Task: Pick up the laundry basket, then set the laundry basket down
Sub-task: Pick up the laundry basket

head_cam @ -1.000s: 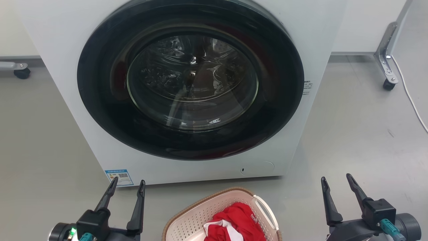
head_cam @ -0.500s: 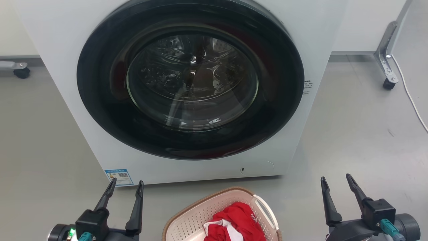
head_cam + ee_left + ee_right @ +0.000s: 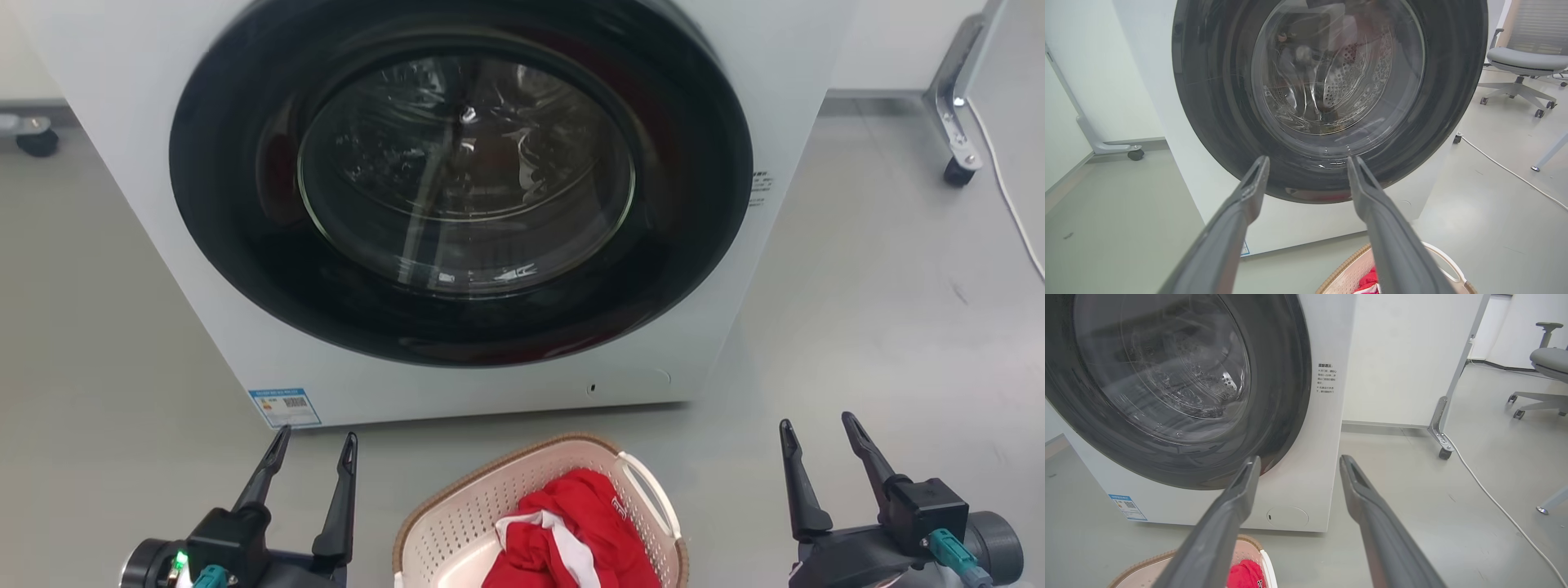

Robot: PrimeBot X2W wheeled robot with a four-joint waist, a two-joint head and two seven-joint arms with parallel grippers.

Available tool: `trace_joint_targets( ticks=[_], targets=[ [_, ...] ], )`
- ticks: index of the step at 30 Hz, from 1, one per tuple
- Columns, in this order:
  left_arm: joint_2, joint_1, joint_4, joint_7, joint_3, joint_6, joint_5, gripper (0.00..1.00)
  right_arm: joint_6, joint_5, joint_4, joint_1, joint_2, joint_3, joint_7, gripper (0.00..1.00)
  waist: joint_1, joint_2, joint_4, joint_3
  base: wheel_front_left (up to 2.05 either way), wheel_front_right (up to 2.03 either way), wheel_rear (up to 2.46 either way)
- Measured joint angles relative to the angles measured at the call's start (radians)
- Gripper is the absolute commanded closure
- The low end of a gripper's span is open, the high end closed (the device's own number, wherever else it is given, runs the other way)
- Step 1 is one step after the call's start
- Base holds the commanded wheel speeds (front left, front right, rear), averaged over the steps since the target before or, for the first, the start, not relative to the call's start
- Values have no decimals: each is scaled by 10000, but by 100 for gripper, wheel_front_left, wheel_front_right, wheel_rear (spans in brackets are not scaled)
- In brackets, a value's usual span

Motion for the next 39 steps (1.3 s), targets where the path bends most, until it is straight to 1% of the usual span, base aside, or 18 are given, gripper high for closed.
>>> trace_joint_targets(
  ticks=[8,16,18,23,27,30,31,33,39],
  targets=[
    [-140,-259,-305,88,-58,-6,-17,0,-8,-10,-360,-172,36,-148,-2,0,1,0,-4,795,0,0,0],
    [-230,-686,-347,176,-58,-23,-107,0,-12,-17,-608,-606,109,-267,-2,0,1,1,43,1862,0,0,0],
    [-236,-774,-337,188,-48,-98,-136,0,-13,-40,-663,-736,161,-261,-2,0,2,1,55,2141,0,0,0],
    [-314,-1128,-290,282,-27,-127,-234,0,-23,-117,-754,-985,219,-276,-33,0,2,1,82,2864,0,0,0],
    [-339,-1318,-104,428,-15,-282,-357,0,-23,-150,-844,-1204,267,-274,-42,0,3,1,98,3450,0,0,0],
    [-345,-1439,92,564,6,-290,-600,0,-23,-201,-918,-1400,295,-263,-44,0,2,2,101,3893,0,0,0],
    [-351,-1506,134,621,31,-370,-654,0,-23,-226,-936,-1467,311,-259,-44,0,3,1,101,4045,0,0,0],
    [-362,-1656,249,723,42,-387,-738,0,-25,-259,-980,-1592,322,-261,-44,0,0,1,96,4344,0,0,0],
    [-447,-2169,725,1256,15,-757,-1099,0,-48,-324,-1129,-2036,376,-290,-46,0,1,1,53,5388,0,0,0]
  ],
)
